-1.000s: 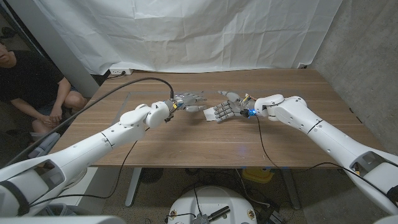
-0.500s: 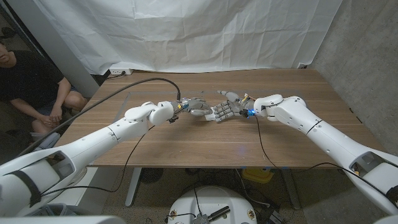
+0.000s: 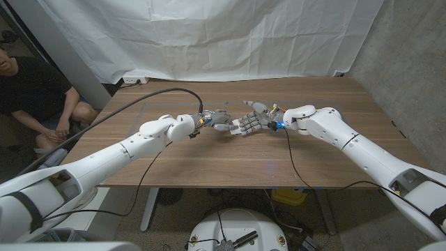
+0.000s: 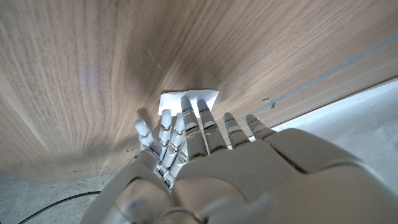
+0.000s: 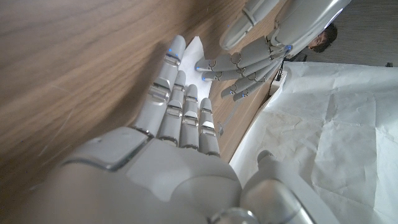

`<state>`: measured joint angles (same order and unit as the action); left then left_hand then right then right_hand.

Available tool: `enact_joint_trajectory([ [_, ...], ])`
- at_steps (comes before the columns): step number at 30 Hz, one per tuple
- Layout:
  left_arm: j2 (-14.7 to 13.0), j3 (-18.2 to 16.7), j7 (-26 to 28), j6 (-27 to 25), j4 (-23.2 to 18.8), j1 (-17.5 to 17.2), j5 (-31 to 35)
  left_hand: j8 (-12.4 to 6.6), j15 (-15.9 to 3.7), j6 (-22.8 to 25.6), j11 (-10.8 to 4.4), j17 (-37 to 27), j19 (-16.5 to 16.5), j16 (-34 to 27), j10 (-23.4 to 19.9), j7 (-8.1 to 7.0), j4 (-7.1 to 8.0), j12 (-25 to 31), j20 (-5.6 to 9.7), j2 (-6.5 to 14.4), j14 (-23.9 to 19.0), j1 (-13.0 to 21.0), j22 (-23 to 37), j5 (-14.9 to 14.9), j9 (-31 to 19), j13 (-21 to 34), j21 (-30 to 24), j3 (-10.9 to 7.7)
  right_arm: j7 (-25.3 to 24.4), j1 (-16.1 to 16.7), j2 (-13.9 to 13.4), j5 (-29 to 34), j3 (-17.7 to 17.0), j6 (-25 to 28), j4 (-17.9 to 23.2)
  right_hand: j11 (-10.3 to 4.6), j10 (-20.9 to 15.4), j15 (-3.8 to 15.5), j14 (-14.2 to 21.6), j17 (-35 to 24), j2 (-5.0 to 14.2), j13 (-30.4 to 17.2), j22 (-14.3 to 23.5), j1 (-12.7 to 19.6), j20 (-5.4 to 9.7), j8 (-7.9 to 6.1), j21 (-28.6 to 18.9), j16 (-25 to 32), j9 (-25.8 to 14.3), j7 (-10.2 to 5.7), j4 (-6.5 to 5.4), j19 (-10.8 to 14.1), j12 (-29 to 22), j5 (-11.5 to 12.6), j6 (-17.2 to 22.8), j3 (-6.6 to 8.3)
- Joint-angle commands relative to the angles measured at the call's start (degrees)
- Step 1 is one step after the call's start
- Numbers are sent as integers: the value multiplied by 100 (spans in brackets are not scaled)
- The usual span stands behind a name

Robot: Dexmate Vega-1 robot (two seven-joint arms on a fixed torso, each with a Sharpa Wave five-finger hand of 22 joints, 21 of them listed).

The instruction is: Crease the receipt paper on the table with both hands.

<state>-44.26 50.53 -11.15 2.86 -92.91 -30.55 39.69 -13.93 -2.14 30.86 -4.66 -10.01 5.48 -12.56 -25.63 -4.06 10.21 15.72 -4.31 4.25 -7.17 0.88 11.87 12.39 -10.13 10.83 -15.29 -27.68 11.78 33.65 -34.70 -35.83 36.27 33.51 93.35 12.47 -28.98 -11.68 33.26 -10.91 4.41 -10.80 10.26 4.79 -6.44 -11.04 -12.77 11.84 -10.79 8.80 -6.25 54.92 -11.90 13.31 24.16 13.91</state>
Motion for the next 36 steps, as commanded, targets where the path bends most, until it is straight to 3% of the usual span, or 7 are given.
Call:
enact_joint_trajectory([
  [1,-21,41,-28,-245,-66,-46,171,48,-195,204,86,-50,-124,-140,-333,88,24,108,-74,317,-564,-91,13,20,-23,37,-80,92,-52,-30,31,31,11,30,-11,5,-60,15,-15,-1,-32,-17,32,-50,6,-7,1,-19,-11,352,6,-19,-22,40,30,-25],
  [5,-17,48,-67,-327,-84,-52,199,58,-184,369,145,-94,-109,-245,-704,186,41,203,-91,316,-999,-117,27,15,-27,62,-85,178,-73,-23,27,34,7,41,6,5,-57,14,-20,-1,-36,-16,32,-51,3,-5,2,-24,-11,352,6,-18,-18,41,29,-29],
  [20,116,176,-508,-454,130,106,178,225,-287,151,123,-110,-159,-106,-465,264,42,27,-44,294,-887,-125,39,22,-26,58,-119,307,-347,122,-26,242,-38,-278,223,5,-45,15,-38,0,-46,-15,32,-55,3,2,15,-39,-9,351,6,-40,-6,44,25,-41],
  [22,124,180,-503,-422,160,119,158,237,-290,128,105,-109,-156,-93,-426,277,43,4,-38,294,-874,-127,40,23,-26,57,-119,318,-483,186,-30,341,-54,-422,317,6,-132,46,61,-1,115,-19,34,14,13,-62,9,-15,-22,306,9,-4,-32,58,216,42],
  [26,134,186,-460,-363,207,141,145,274,-291,44,81,-110,-127,-60,-355,259,46,-42,-22,296,-836,-129,43,26,-25,54,-110,344,-650,207,-49,656,40,-707,448,9,-304,77,159,14,496,-16,38,753,59,-70,14,-40,-14,300,414,30,-25,-69,507,599],
  [30,154,185,-407,-231,306,175,71,306,-275,-43,29,-111,-102,-19,-269,231,49,-96,-18,305,-778,-130,46,31,-25,52,-104,371,-869,170,-84,1114,204,-915,625,5,-488,187,157,-28,690,-21,54,1627,149,-56,22,-37,-17,279,851,-58,-18,-132,811,1561],
  [36,206,200,-353,-83,465,247,13,384,-282,-339,-25,-115,-63,36,-32,126,53,-225,-23,336,-704,-128,50,40,-22,46,-96,416,-1156,-20,-108,1894,563,-930,777,-232,-623,400,78,-133,729,-25,82,1969,145,-37,128,-1,-18,23,902,-571,-24,-66,891,2149],
])
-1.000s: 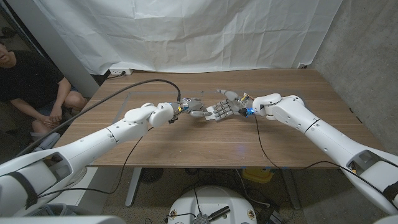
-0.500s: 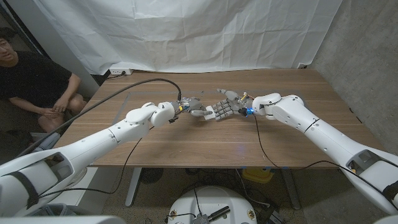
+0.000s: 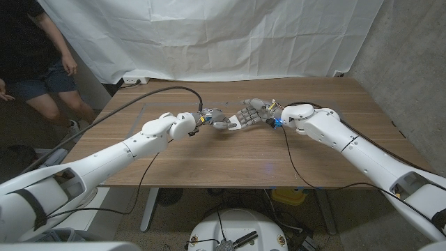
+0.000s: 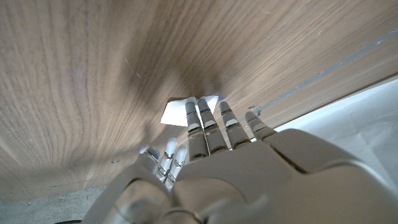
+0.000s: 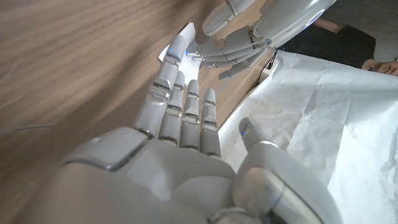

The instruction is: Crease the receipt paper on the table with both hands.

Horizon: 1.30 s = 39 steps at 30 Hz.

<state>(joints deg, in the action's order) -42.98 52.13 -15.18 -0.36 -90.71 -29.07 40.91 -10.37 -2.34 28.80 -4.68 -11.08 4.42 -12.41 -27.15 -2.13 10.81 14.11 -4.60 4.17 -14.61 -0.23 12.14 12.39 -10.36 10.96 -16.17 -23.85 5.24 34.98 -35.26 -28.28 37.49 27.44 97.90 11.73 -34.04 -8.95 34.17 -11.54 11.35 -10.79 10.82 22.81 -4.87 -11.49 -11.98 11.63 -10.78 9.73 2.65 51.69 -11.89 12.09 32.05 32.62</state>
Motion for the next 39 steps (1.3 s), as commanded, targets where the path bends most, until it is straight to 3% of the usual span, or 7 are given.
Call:
enact_joint_trajectory([
  [1,87,47,59,267,272,116,-109,39,-260,-189,-38,-9,53,27,145,-77,-8,-78,1,350,46,-16,25,42,2,33,-5,39,-471,-209,-42,1225,503,-316,299,-183,-140,198,-14,-76,51,-26,29,235,-10,10,45,27,-19,-101,39,-279,-26,74,108,367],
  [6,145,67,66,384,411,193,-158,58,-267,-350,-84,-11,66,56,270,-104,-8,-140,-2,368,97,-13,29,47,4,30,-5,58,-267,-530,35,1628,843,-98,162,-218,-101,324,-121,-107,50,-29,34,507,96,55,52,11,-21,-131,119,-472,19,170,4,741],
  [9,173,80,64,435,477,232,-175,59,-269,-393,-86,-11,70,68,292,-107,-9,-152,2,373,121,-11,30,48,4,29,-5,64,-189,-692,70,1899,1033,-28,98,-209,-24,327,-318,-134,-41,-34,38,480,140,64,67,-35,-27,-118,84,-614,51,142,-43,730],
  [19,257,87,40,563,670,321,-289,41,-308,-457,-65,-9,90,92,341,-124,-12,-177,11,384,171,-5,33,52,6,27,-1,81,-189,-1053,114,2977,1578,76,22,-140,213,316,-700,-231,-386,-54,49,-382,179,-91,-17,-22,-58,-72,-459,-843,62,-221,437,27],
  [26,303,102,42,596,752,363,-301,35,-319,-483,-74,-8,99,96,350,-120,-14,-183,15,387,175,-2,34,54,7,27,0,89,28,-1300,175,3514,1886,346,-68,-138,129,359,-703,-193,-794,-52,63,-1195,181,-88,-53,-4,-41,-41,-866,-918,6,-148,667,-611],
  [34,305,98,36,569,724,350,-305,29,-345,-512,-83,-5,99,96,364,-128,-18,-190,24,387,170,3,35,56,7,26,-2,98,337,-1503,257,3845,2106,589,-211,-91,-210,393,-492,-145,-993,-44,60,-1758,193,-163,-111,62,-22,76,-1111,-853,-92,-17,1089,-1032],
  [39,281,86,41,528,657,320,-295,28,-361,-536,-84,-4,99,94,372,-127,-20,-193,32,386,161,5,36,57,8,26,-3,104,537,-1540,303,3809,2121,569,-304,25,-726,363,38,-118,-920,-32,59,-2122,222,-224,-236,210,-7,124,-1214,-572,-205,109,1571,-1264],
])
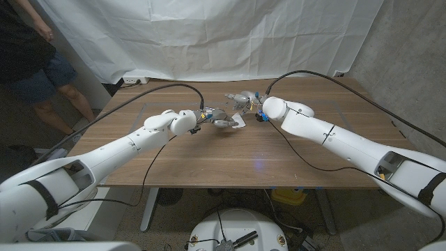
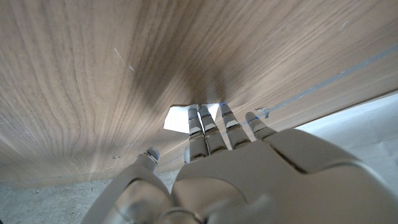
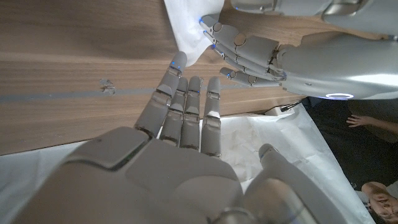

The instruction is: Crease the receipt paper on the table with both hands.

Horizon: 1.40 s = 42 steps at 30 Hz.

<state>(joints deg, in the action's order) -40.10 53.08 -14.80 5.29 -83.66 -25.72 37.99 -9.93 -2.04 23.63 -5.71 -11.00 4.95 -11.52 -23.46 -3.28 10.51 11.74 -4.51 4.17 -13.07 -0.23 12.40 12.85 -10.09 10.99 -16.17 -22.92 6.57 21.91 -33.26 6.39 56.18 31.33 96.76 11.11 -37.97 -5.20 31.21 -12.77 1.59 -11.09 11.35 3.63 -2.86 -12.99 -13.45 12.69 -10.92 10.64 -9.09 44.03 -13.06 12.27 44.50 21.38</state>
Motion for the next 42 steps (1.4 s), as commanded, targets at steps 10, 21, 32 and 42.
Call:
enact_joint_trajectory([
  [10,-46,-22,-10,-78,-150,-61,3,-19,-402,-73,-3,-8,54,6,18,-10,6,37,34,381,-5,9,10,14,-18,22,-3,25,771,-348,221,259,321,-1,-459,70,-307,-57,231,13,85,4,10,-305,8,6,-57,10,14,84,-45,87,1,163,371,-274],
  [21,-101,-60,11,-134,-239,-124,-5,-34,-414,-82,-1,-4,52,5,14,-5,3,38,53,380,-20,13,11,16,-18,22,-6,38,1054,-590,464,346,485,-30,-904,-16,450,-79,-515,14,54,1,9,-346,-15,287,125,-217,16,85,-37,-505,261,288,-385,-582],
  [32,-109,-66,32,-115,-231,-122,-2,-33,-423,-121,-2,-1,55,6,23,-10,1,35,66,380,-28,15,12,18,-17,22,-8,48,1452,-752,620,311,668,197,-1182,11,279,-102,-257,15,-1,-1,10,-355,-38,205,26,-87,13,104,-34,-315,158,325,-288,-713],
  [42,-77,-48,52,-73,-177,-92,7,-36,-435,-147,-5,2,57,10,37,2,1,30,80,382,-31,17,13,21,-16,22,-9,57,1130,-601,354,407,534,161,-659,13,248,-106,-215,15,-14,-2,10,-357,-42,196,3,-72,11,112,-35,-271,145,340,-276,-764],
])
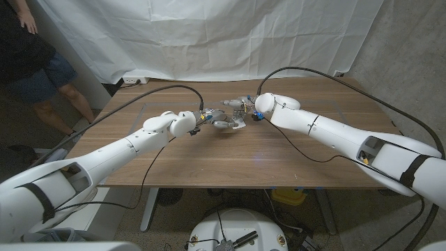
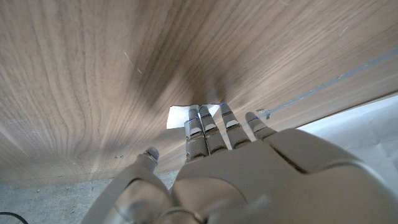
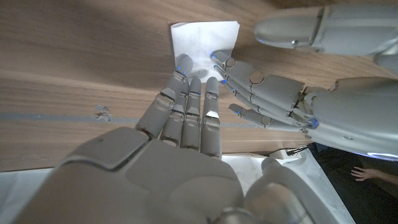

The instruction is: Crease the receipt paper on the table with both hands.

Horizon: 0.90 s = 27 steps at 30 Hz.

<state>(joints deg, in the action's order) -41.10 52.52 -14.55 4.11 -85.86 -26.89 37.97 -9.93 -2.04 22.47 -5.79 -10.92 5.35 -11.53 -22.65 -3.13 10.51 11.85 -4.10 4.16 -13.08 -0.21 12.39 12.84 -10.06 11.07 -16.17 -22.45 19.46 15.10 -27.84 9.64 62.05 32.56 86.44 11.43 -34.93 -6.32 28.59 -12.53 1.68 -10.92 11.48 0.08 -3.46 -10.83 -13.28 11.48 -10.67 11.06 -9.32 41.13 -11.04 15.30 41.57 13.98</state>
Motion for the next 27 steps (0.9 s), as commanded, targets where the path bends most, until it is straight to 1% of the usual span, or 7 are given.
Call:
enact_joint_trajectory([
  [1,25,7,38,47,45,24,12,-37,-434,-33,2,-6,19,10,-45,-16,0,19,36,383,-32,16,14,21,-20,14,-8,11,-199,94,-220,122,-62,67,462,-35,-66,22,67,-9,-19,-19,-2,-2,20,-30,-30,57,-15,53,-13,55,-61,43,38,-37],
  [11,61,12,41,13,62,37,29,-42,-428,-52,5,-4,23,14,-36,-14,1,17,42,385,-31,16,15,24,-20,14,-9,22,-339,208,-392,235,-166,1,887,-21,-378,58,387,-3,48,-22,3,20,49,-117,-166,153,-21,-2,-16,363,-161,95,273,-137],
  [17,114,36,30,33,135,82,36,-45,-429,-62,0,-2,25,16,-30,-12,1,16,44,386,-32,16,15,25,-19,14,-10,29,-377,269,-432,246,-225,-33,960,-22,-439,96,484,0,77,-22,3,31,60,-138,-194,178,-22,-10,-14,430,-171,109,353,-157],
  [19,135,43,31,45,167,99,36,-45,-423,-68,2,-2,27,16,-29,-10,1,15,45,386,-32,16,16,26,-19,14,-10,30,-376,274,-446,264,-225,-52,971,0,-474,107,630,4,108,-22,4,44,75,-167,-230,217,-23,-19,-10,514,-165,124,464,-180],
  [20,144,45,31,55,184,108,32,-47,-430,-66,2,-2,27,16,-29,-15,1,16,45,386,-32,16,16,26,-19,14,-10,32,-358,270,-442,269,-222,-25,975,3,-653,86,744,10,110,-23,4,51,81,-189,-279,240,-23,-25,-3,635,-214,137,562,-218],
  [22,160,60,24,70,210,131,44,-49,-432,-66,-3,-2,27,17,-29,-14,1,16,47,387,-32,16,16,26,-19,14,-11,34,-309,253,-435,278,-205,18,961,27,-769,107,862,15,114,-23,4,57,94,-202,-305,266,-22,9,2,699,-237,147,644,-249],
  [27,189,71,4,92,266,167,35,-49,-433,-77,-3,-1,28,16,-20,-8,2,13,45,387,-38,16,16,27,-19,14,-12,38,-201,225,-406,263,-169,171,878,38,-830,92,949,19,96,-22,2,56,81,-221,-324,282,-22,27,7,749,-241,153,735,-285],
])
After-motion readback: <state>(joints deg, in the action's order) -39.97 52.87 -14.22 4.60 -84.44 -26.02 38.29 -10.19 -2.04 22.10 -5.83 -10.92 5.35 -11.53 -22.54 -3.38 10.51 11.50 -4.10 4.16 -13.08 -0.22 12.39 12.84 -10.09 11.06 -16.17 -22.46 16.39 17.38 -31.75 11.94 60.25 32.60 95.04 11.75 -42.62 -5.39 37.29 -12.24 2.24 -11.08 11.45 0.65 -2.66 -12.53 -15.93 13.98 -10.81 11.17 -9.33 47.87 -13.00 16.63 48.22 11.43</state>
